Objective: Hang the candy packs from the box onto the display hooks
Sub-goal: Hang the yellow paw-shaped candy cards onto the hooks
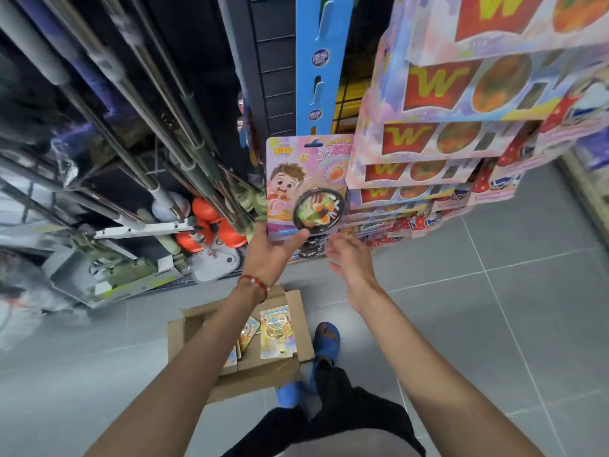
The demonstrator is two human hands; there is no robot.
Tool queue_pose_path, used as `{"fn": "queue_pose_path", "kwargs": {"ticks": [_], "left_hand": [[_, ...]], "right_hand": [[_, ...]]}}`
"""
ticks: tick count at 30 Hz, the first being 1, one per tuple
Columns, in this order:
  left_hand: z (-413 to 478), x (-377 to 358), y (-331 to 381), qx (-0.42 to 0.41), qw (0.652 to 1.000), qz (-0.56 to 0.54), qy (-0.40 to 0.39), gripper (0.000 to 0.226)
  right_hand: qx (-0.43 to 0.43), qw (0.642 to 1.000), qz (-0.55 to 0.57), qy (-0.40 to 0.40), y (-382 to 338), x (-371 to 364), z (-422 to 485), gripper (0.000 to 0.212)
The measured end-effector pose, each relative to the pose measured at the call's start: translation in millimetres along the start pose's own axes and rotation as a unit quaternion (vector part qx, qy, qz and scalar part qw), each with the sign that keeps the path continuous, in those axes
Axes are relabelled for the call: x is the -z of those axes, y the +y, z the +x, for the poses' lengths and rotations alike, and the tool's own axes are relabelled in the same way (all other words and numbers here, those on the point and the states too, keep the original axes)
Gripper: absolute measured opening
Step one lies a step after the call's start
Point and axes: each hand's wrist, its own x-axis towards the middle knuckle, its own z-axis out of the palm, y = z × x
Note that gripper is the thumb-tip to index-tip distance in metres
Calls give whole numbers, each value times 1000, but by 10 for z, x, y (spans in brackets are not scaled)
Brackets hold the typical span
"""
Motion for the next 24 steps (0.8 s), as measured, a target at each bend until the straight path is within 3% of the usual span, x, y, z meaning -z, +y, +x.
{"fn": "queue_pose_path", "kwargs": {"ticks": [11, 18, 24], "left_hand": [[-607, 833, -854, 118, 990, -69, 33, 39], [-1114, 1876, -1938, 214, 970, -100, 62, 16], [-1301, 2542, -2770, 279, 952, -78, 101, 17]], "right_hand": [[-28, 988, -130, -77, 714, -748, -476, 19], [-95, 981, -153, -65, 1572, -1343, -939, 14], [-156, 974, -158, -50, 2312, -1711, -1091, 10]]}}
